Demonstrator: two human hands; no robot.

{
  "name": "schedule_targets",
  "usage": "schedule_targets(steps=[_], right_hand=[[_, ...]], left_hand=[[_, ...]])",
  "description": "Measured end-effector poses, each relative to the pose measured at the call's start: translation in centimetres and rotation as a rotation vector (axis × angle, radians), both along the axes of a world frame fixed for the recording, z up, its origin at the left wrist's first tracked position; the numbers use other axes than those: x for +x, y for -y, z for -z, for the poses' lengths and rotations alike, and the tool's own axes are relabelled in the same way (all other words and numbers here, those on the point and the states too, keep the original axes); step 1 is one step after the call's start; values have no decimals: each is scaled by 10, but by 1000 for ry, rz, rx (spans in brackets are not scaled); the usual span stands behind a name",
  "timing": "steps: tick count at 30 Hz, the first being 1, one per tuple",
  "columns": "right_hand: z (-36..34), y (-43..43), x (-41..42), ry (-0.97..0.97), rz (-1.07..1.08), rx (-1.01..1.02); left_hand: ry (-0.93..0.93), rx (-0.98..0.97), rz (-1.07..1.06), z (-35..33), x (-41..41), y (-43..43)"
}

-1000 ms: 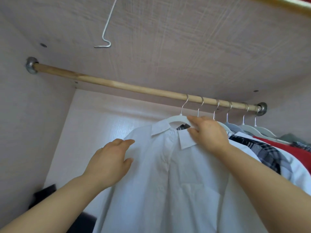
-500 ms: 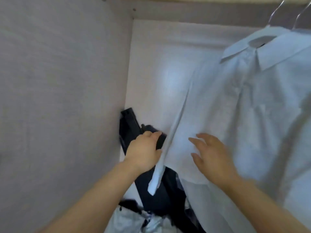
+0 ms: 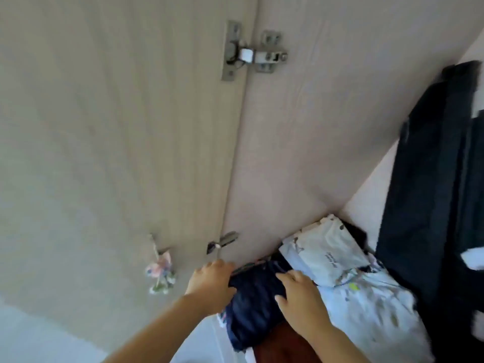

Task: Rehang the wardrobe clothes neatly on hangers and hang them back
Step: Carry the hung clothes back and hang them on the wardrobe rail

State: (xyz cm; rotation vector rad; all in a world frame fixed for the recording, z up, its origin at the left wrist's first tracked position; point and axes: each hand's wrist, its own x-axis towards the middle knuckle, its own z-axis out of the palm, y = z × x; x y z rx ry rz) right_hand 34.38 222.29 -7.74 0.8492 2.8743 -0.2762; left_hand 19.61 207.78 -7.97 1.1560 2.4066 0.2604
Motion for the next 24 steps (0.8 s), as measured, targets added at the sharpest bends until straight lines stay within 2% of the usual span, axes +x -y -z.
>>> schedule_targets(steps=[6,13,19,24], right_hand=[[45,106,-56,152,-457,-102],[44,262,-129,217,-956,-128],[37,395,-181,182,-1206,-119],[37,498,-233,181,-1299,-58]], left_hand=[[58,-166,-503,35,24,170],[54,-170,-1031,26,57,334],[45,-128,-1287,21,59,448],[56,-103,-1393,20,30,542]])
